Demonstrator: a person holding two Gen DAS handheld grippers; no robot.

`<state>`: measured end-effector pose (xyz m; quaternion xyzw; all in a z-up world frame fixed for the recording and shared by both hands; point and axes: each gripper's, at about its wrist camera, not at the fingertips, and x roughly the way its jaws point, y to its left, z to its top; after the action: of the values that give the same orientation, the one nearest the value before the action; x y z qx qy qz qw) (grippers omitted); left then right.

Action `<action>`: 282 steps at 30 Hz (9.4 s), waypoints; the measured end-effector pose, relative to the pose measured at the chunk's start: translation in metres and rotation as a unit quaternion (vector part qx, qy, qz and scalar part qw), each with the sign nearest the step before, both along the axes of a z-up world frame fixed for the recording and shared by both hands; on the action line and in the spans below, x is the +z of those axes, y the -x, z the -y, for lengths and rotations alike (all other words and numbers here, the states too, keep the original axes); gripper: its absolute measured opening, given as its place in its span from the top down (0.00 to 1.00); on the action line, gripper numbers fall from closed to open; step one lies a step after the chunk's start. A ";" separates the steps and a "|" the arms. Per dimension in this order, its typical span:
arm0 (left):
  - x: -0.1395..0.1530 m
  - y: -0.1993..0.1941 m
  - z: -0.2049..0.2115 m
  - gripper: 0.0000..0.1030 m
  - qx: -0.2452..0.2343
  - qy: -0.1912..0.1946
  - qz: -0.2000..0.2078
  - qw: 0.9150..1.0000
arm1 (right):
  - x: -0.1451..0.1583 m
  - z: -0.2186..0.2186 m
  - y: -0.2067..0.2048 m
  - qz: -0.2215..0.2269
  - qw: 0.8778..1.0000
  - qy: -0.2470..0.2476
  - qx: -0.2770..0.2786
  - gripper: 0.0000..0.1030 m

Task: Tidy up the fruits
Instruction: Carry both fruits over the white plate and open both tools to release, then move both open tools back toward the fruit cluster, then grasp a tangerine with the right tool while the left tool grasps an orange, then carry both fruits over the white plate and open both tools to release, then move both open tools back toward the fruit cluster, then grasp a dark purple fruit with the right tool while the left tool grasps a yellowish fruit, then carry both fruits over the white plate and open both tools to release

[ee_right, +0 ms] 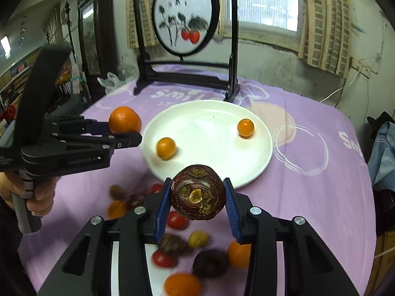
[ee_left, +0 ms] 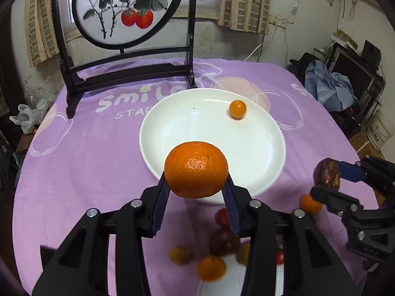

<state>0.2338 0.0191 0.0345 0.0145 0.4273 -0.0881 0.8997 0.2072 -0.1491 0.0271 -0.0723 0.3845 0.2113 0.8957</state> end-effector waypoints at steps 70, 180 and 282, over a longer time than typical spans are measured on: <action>-0.087 0.128 -0.006 0.15 0.037 0.006 -0.032 0.999 | -0.092 0.008 0.093 -0.091 0.993 0.048 -0.062 0.57; -0.033 0.046 -0.006 0.23 0.046 -0.028 -0.011 0.998 | -0.048 0.041 0.034 -0.068 0.996 -0.027 -0.057 0.37; -0.020 -0.033 0.036 0.72 0.033 -0.008 -0.030 0.999 | -0.027 0.007 -0.029 0.003 0.999 -0.029 -0.020 0.57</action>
<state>0.2667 -0.0171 0.0149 0.0048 0.4547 -0.0559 0.8889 0.2362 -0.1558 -0.0001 -0.0388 0.3769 0.2043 0.9026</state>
